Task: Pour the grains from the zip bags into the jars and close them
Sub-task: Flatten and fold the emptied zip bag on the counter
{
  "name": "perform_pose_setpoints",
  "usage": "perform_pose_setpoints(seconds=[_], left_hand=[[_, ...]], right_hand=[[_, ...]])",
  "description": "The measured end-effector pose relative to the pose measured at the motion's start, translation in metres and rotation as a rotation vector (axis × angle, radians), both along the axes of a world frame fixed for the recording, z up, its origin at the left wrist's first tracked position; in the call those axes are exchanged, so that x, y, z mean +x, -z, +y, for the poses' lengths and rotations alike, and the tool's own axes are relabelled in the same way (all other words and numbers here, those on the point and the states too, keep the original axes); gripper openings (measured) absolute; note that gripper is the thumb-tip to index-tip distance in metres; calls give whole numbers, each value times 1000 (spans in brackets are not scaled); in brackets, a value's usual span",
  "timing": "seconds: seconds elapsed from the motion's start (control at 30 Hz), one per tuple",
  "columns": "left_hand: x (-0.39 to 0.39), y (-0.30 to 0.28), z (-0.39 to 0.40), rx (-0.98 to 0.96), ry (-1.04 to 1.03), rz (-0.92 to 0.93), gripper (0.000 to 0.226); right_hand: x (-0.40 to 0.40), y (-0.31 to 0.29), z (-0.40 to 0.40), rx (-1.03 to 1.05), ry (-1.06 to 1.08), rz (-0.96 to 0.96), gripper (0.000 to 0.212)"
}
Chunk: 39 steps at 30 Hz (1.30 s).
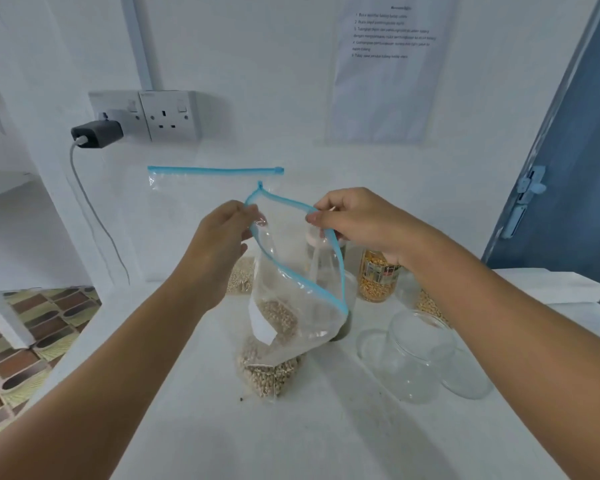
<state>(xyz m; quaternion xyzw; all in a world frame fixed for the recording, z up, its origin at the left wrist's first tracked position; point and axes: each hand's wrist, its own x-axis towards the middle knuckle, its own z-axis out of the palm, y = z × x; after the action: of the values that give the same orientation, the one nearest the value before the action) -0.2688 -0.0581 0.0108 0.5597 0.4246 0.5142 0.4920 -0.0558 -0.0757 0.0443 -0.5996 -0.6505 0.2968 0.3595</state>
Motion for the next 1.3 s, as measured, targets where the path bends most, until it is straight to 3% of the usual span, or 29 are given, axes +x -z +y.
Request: perform_pose_setpoints(seconds=[0.1, 0.33, 0.47, 0.6, 0.7, 0.8, 1.03, 1.17, 1.3], left_hand=[[6, 13, -3, 21, 63, 37, 24], [19, 37, -15, 53, 289, 99, 31], [15, 54, -11, 4, 357, 128, 39], [7, 70, -2, -11, 335, 152, 39], [-4, 89, 15, -74, 226, 120, 28], [-17, 108, 31, -193, 182, 154, 23], [-20, 137, 57, -619, 236, 42, 20], [-14, 150, 66, -736, 175, -6, 27], [-9, 156, 64, -797, 256, -72, 35]], right_hand=[[0, 0, -7, 3, -83, -75, 16], [-5, 5, -6, -73, -241, -1, 26], [-7, 15, -3, 6, -109, -126, 26], [-7, 23, -1, 117, -27, -324, 11], [-4, 25, 1, 76, 6, -343, 32], [-2, 25, 0, 46, 61, -347, 38], [11, 34, -2, 81, 126, -138, 29], [16, 40, -6, 108, 163, 7, 33], [18, 41, -10, 102, 185, 57, 32]])
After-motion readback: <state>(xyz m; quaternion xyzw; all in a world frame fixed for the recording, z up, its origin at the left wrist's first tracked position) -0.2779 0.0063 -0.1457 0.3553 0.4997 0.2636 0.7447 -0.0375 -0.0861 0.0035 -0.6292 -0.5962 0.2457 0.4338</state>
